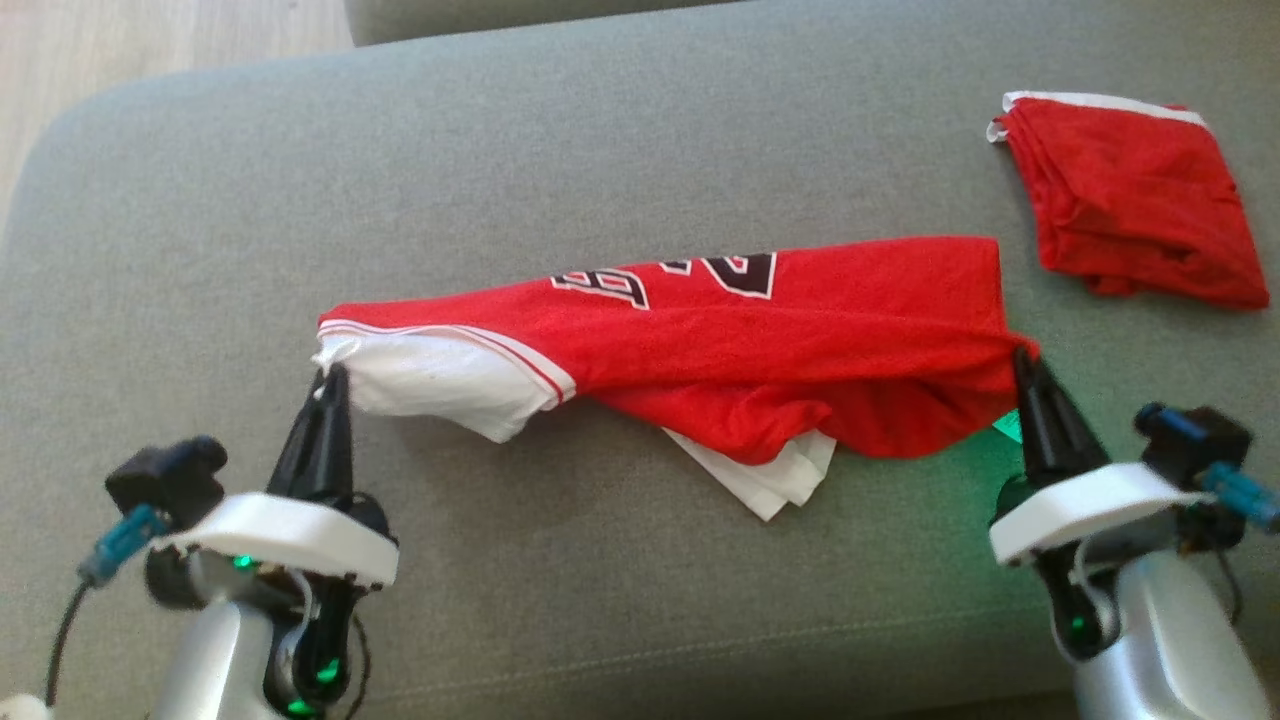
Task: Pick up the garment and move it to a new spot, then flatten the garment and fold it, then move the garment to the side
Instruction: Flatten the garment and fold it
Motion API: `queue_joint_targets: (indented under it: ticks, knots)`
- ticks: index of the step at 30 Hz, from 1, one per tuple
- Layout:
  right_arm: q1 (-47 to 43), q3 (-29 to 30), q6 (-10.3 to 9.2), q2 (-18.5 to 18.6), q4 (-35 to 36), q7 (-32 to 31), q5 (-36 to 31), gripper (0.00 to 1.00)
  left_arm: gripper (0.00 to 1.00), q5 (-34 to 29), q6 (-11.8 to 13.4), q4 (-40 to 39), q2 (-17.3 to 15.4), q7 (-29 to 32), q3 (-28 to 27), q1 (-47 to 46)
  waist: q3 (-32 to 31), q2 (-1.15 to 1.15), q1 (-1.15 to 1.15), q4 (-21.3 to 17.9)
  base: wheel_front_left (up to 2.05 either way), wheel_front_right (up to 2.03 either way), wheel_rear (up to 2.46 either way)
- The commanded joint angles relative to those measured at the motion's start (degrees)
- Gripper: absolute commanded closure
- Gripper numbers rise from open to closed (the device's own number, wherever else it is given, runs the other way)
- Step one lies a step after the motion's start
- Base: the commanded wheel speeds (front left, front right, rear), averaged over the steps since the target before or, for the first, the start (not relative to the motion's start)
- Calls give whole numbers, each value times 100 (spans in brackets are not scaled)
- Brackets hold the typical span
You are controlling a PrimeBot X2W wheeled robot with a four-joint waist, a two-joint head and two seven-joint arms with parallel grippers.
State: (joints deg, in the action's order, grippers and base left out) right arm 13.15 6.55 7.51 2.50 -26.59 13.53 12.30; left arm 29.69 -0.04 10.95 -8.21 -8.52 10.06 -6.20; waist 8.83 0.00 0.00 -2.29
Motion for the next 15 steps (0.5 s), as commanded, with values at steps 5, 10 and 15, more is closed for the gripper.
queue_joint_targets:
  ticks: [5, 10, 15]
  knots:
    - [337, -76, -2, 38, 1198, -527, 441, 100, 100, 1144, -196, -985, 186, 849, -411, -691, -195, 0, 0, -10, 0, 0, 0]
    - [1152, 32, -2, 38, 2017, -1276, 374, 100, 100, 2170, 211, -1634, 315, 1785, -733, -1723, -236, 0, 0, -55, 0, 0, 0]
    - [2199, 117, -2, 38, 2077, -1858, 247, 100, 100, 2456, 707, -1619, 301, 2311, -898, -2957, -61, 0, 0, -54, 0, 0, 0]
